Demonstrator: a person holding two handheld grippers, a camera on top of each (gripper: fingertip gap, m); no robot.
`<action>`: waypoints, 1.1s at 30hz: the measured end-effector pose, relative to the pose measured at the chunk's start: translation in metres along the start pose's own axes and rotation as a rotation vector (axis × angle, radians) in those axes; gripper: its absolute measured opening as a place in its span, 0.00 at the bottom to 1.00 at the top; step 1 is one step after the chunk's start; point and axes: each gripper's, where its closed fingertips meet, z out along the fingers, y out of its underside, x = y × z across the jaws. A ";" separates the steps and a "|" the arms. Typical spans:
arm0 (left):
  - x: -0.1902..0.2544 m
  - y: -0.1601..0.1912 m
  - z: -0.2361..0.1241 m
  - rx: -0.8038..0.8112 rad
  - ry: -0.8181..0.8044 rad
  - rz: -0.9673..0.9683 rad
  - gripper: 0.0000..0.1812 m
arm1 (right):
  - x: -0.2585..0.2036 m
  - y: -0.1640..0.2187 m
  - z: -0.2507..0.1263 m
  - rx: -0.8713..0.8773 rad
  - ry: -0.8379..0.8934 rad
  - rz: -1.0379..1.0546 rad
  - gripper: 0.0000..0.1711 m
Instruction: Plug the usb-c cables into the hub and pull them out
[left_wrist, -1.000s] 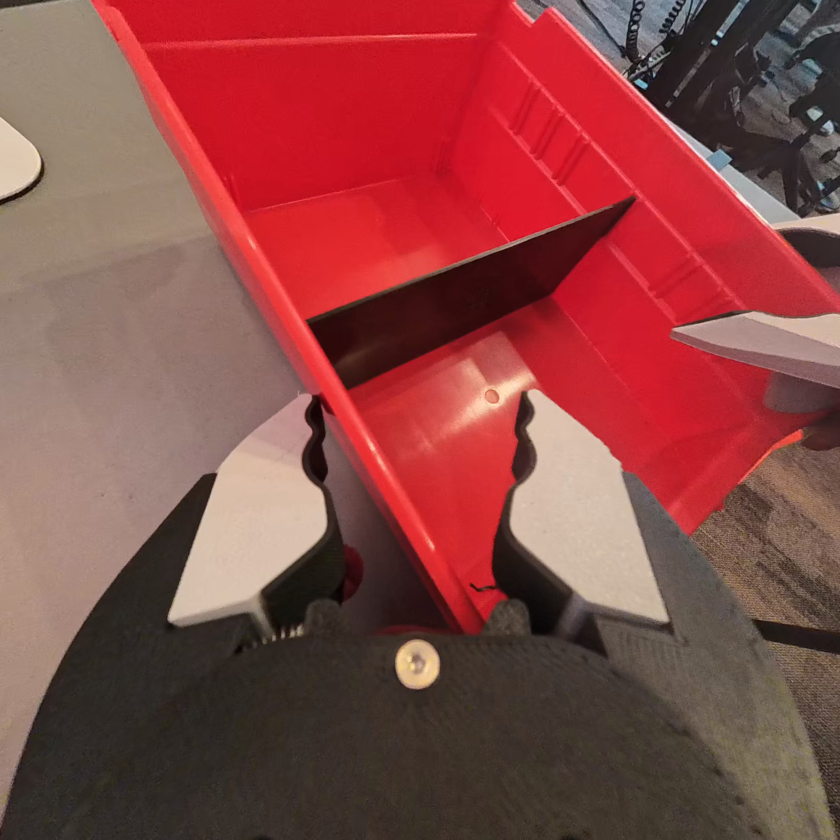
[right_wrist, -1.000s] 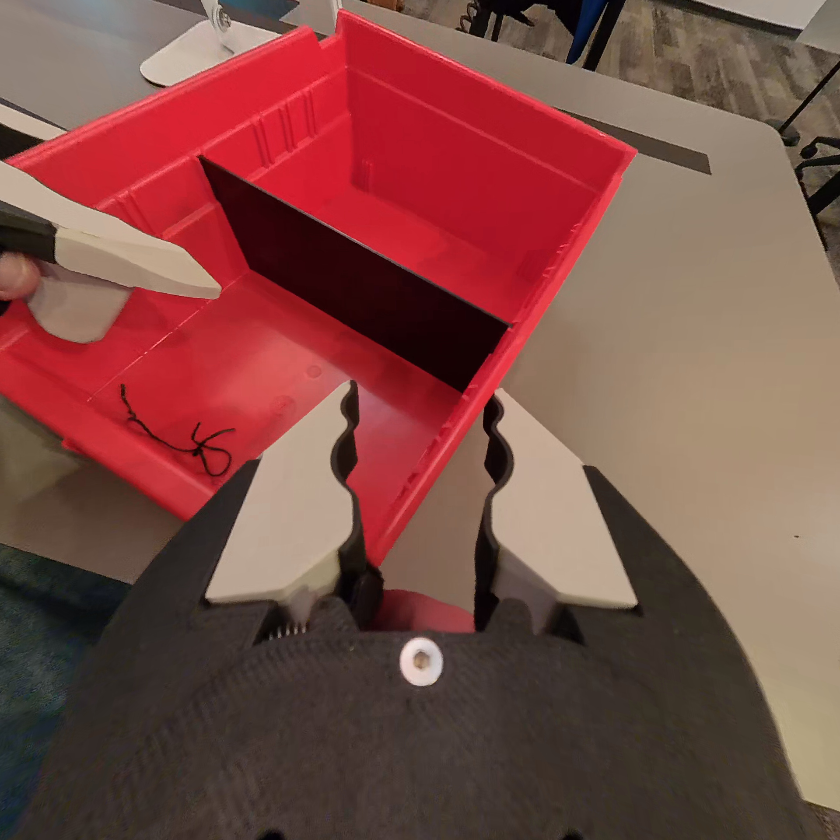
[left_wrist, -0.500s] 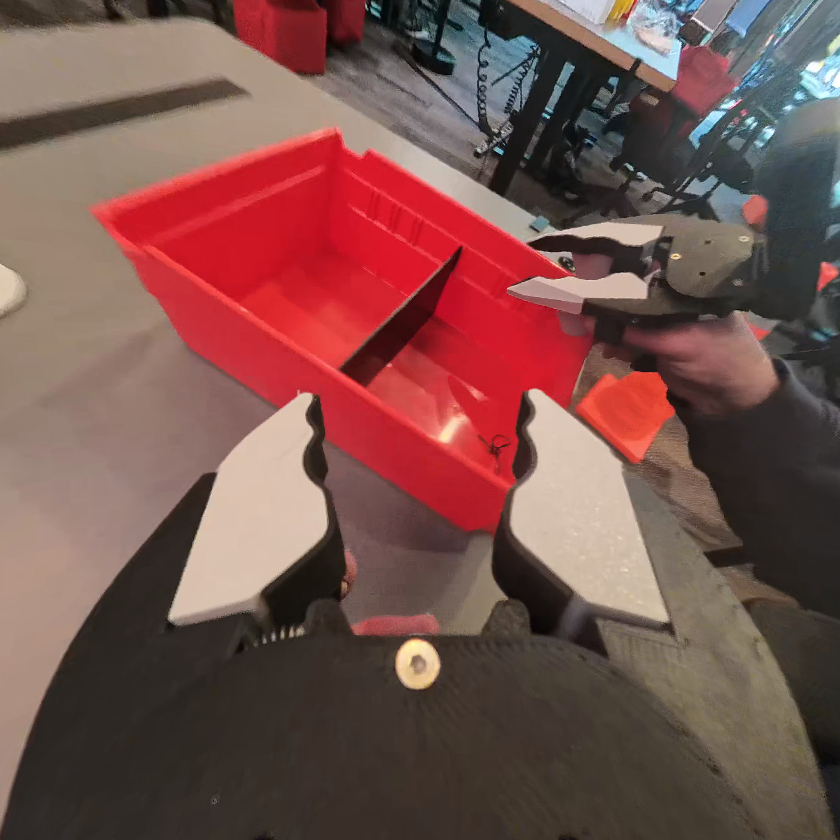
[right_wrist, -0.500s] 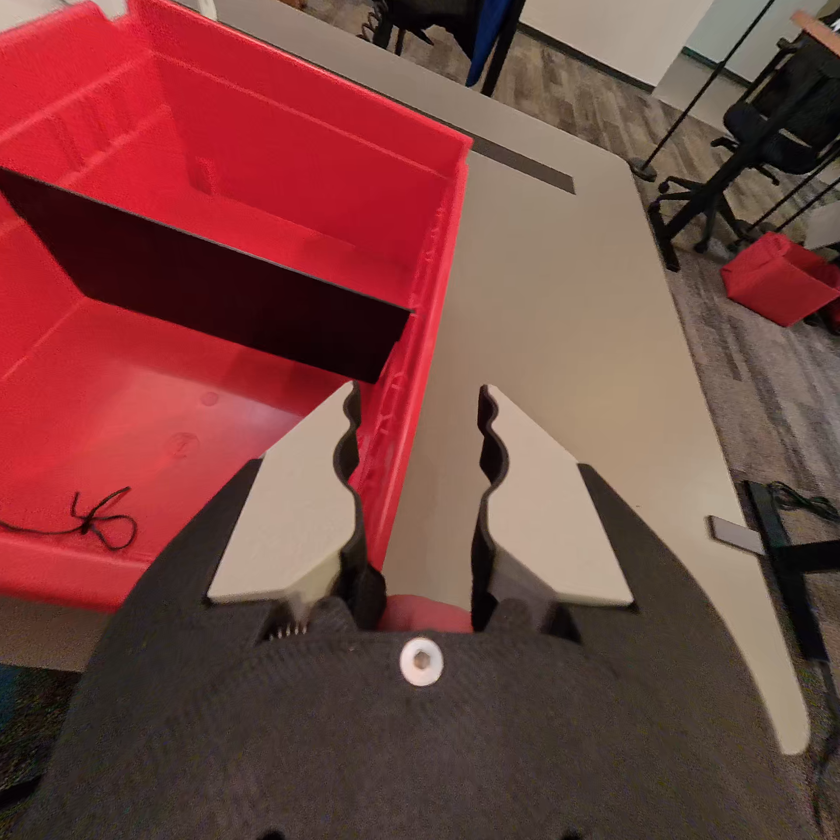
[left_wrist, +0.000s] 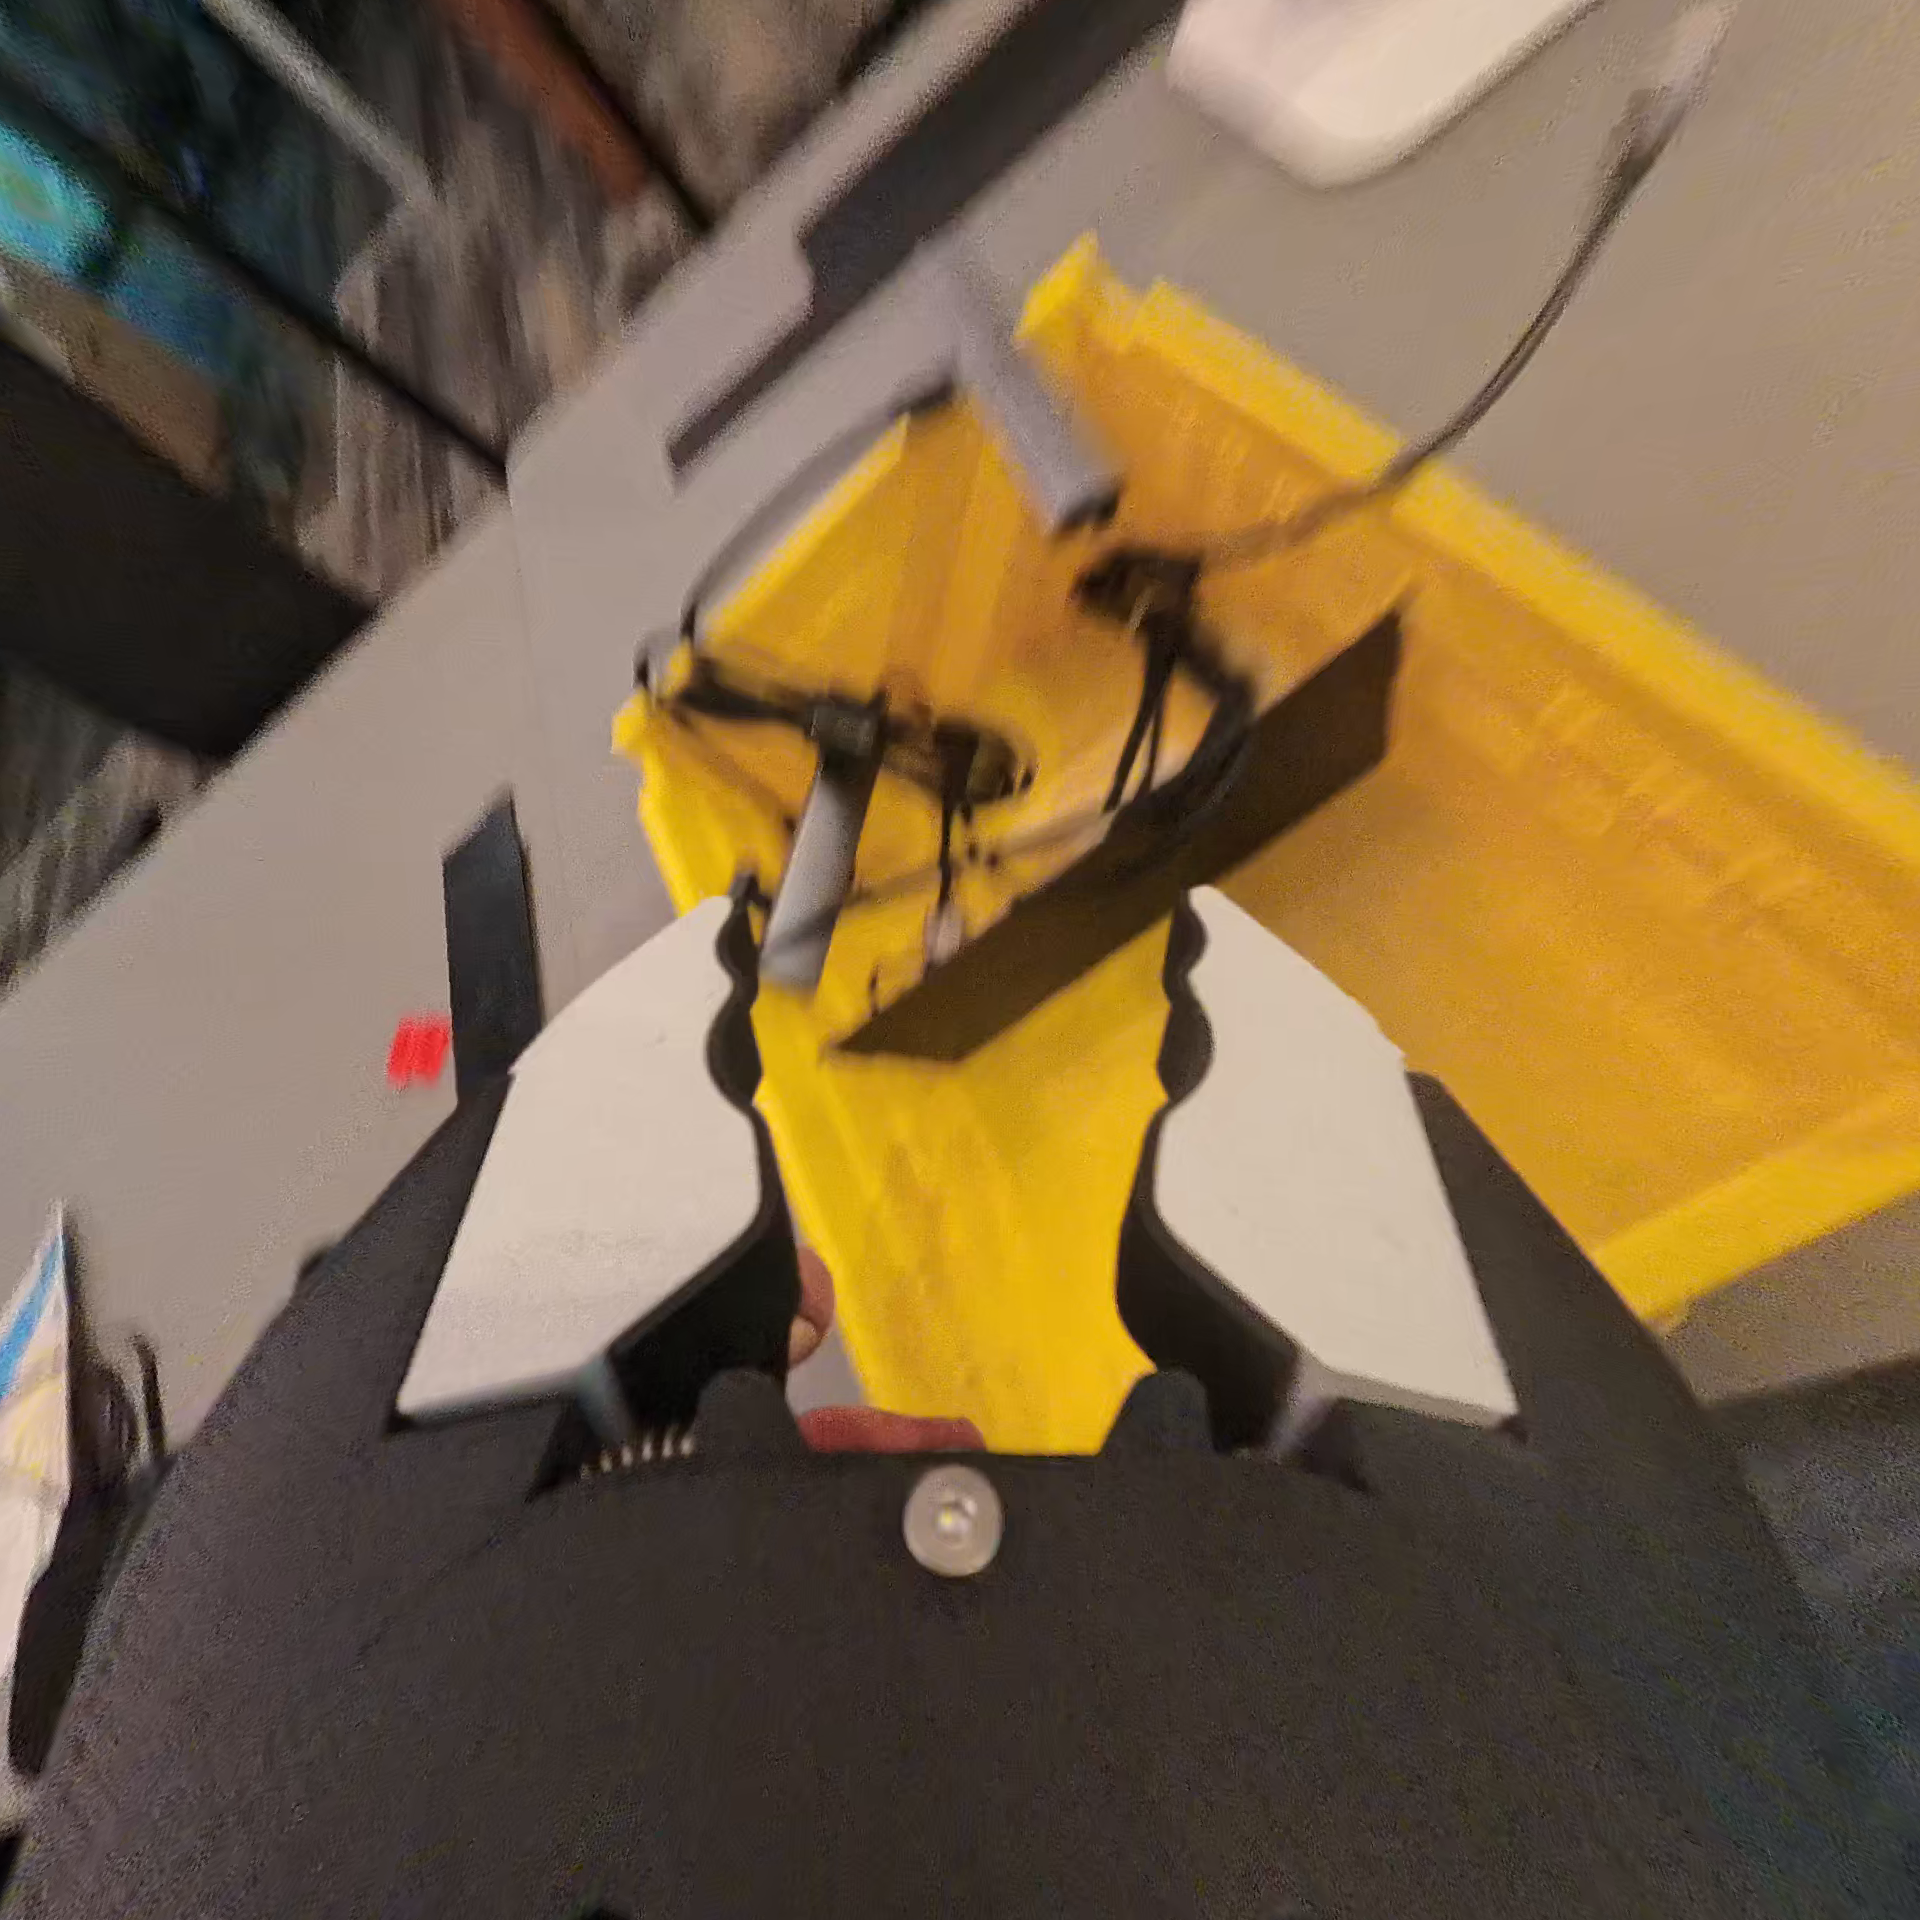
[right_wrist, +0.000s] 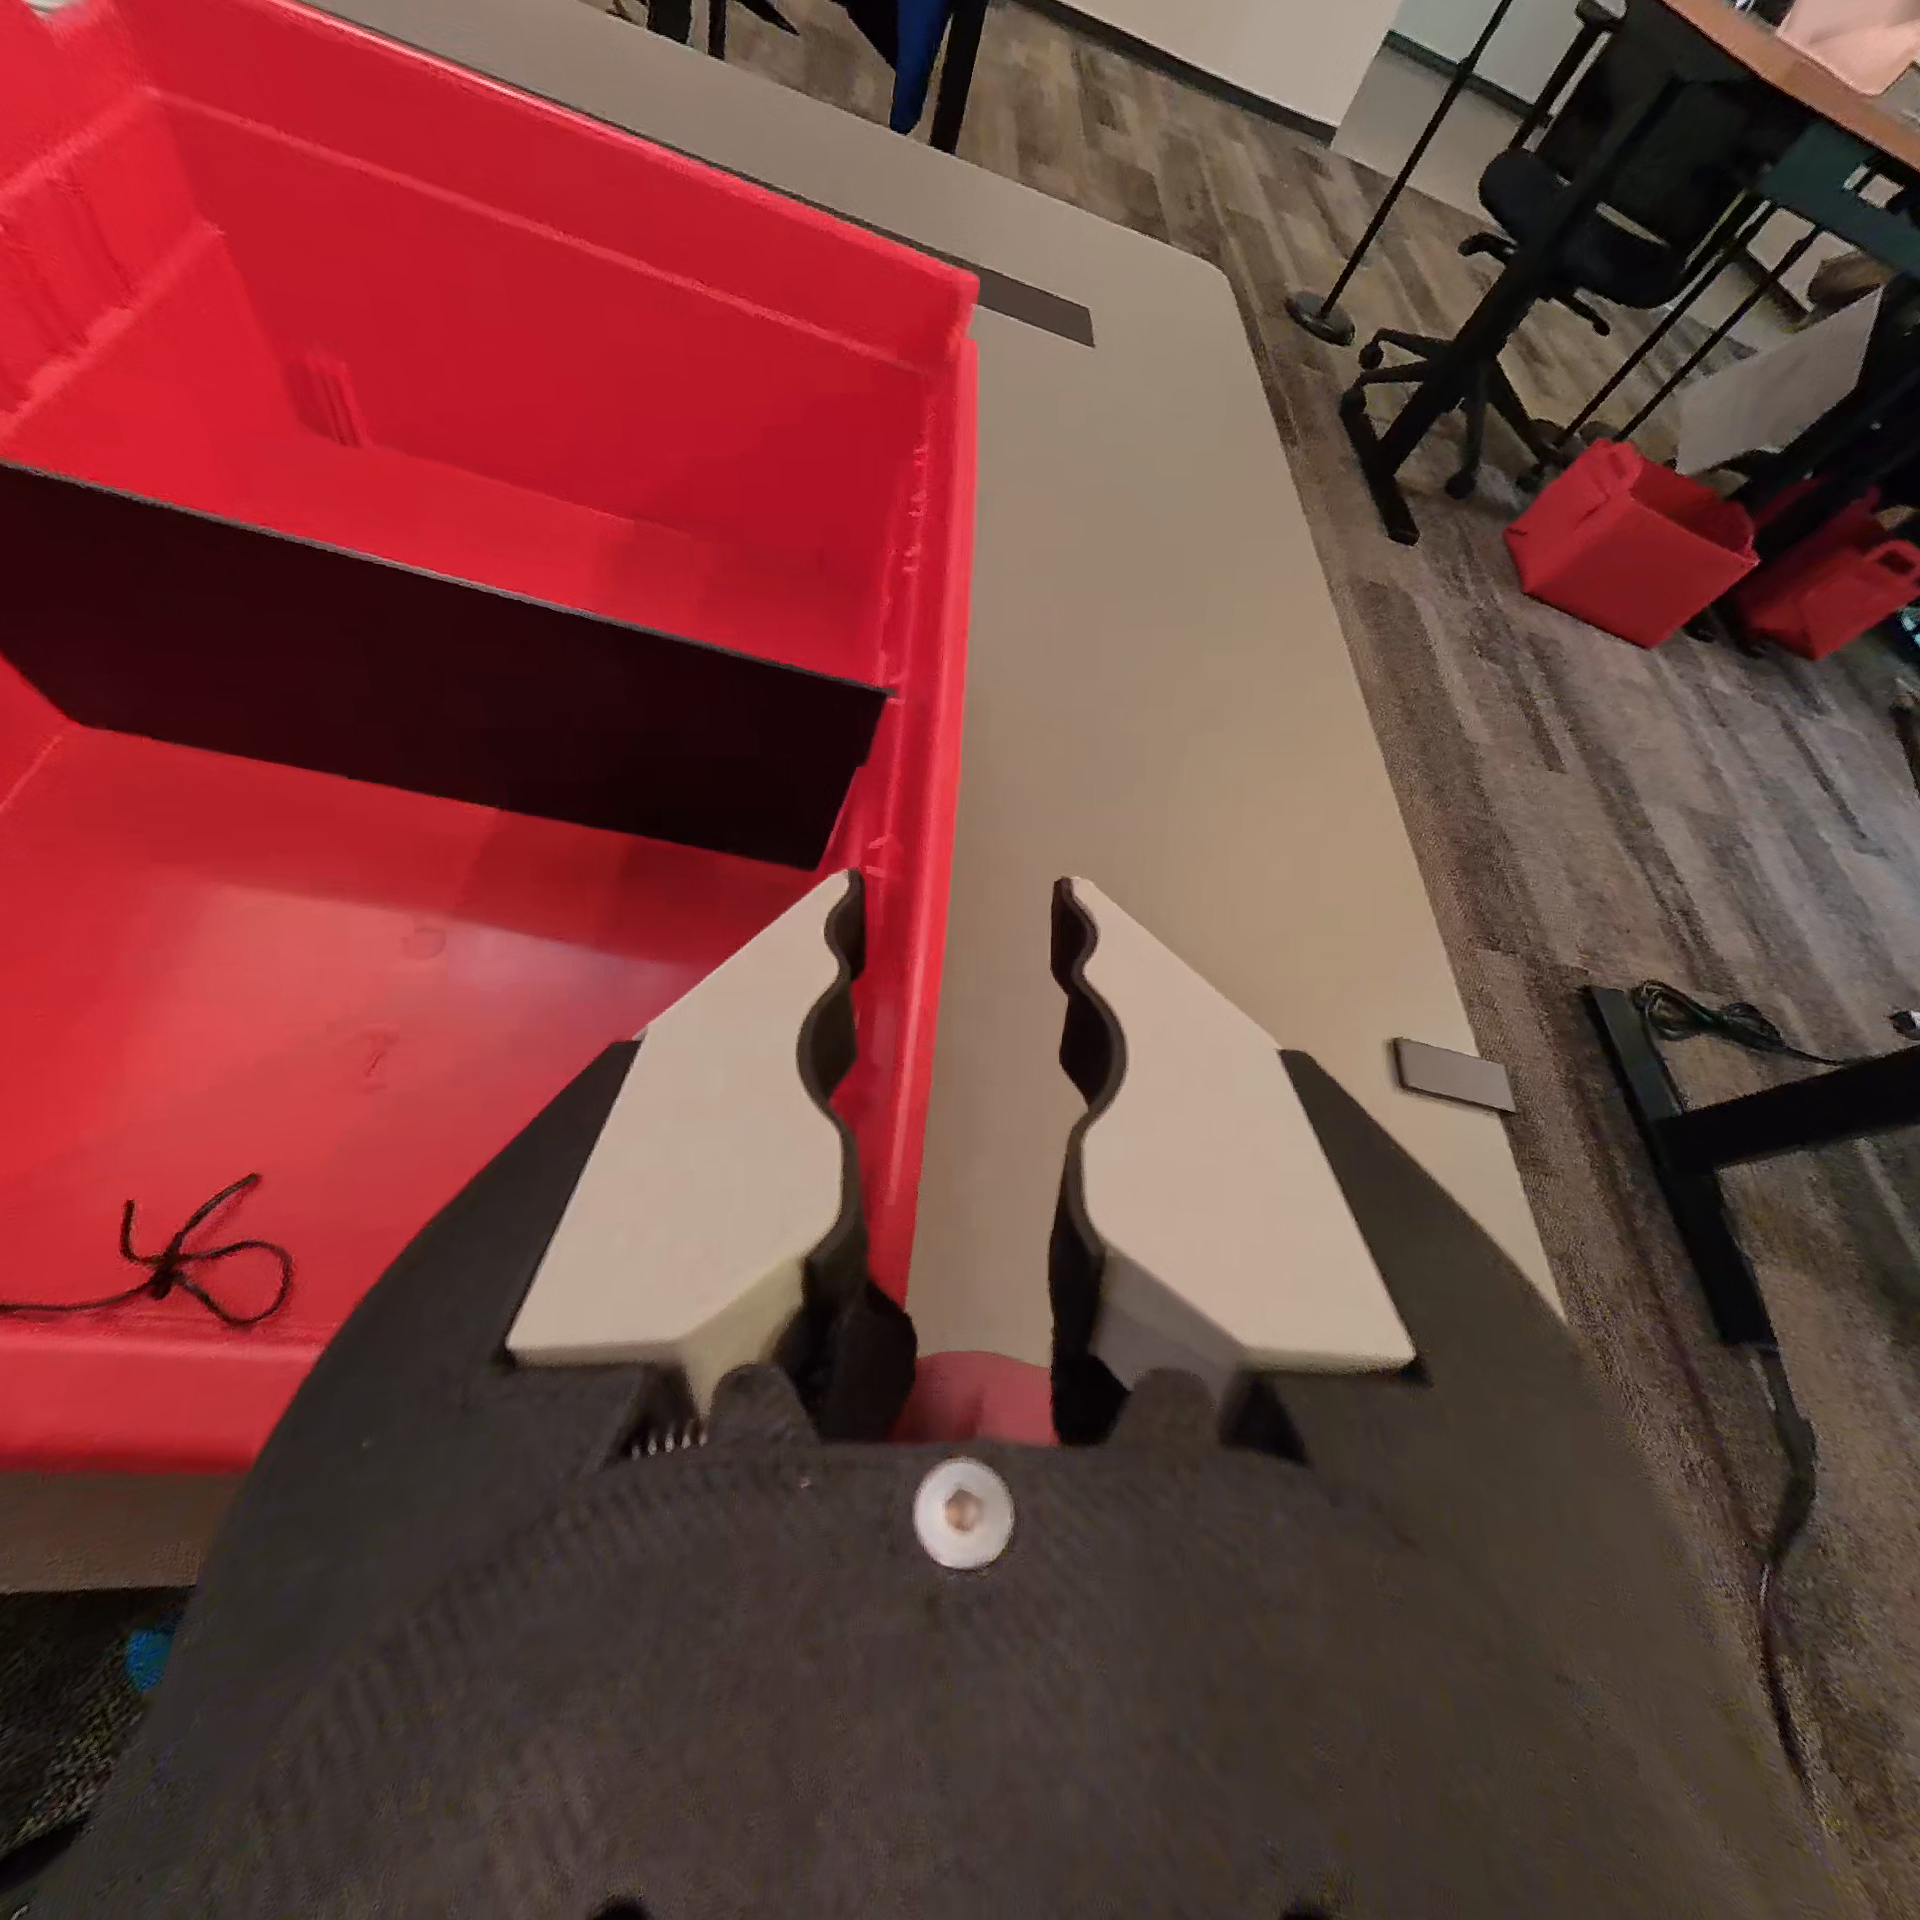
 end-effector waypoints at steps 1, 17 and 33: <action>-0.009 0.027 0.003 -0.072 -0.004 -0.028 0.43 | 0.005 0.002 0.000 0.002 0.003 0.002 0.19; -0.042 0.129 0.041 -0.163 0.135 -0.433 0.03 | 0.048 0.020 0.001 -0.030 0.013 0.053 0.19; -0.085 0.154 0.043 -0.102 0.155 -0.403 0.10 | 0.065 0.016 -0.003 -0.015 0.075 0.068 0.38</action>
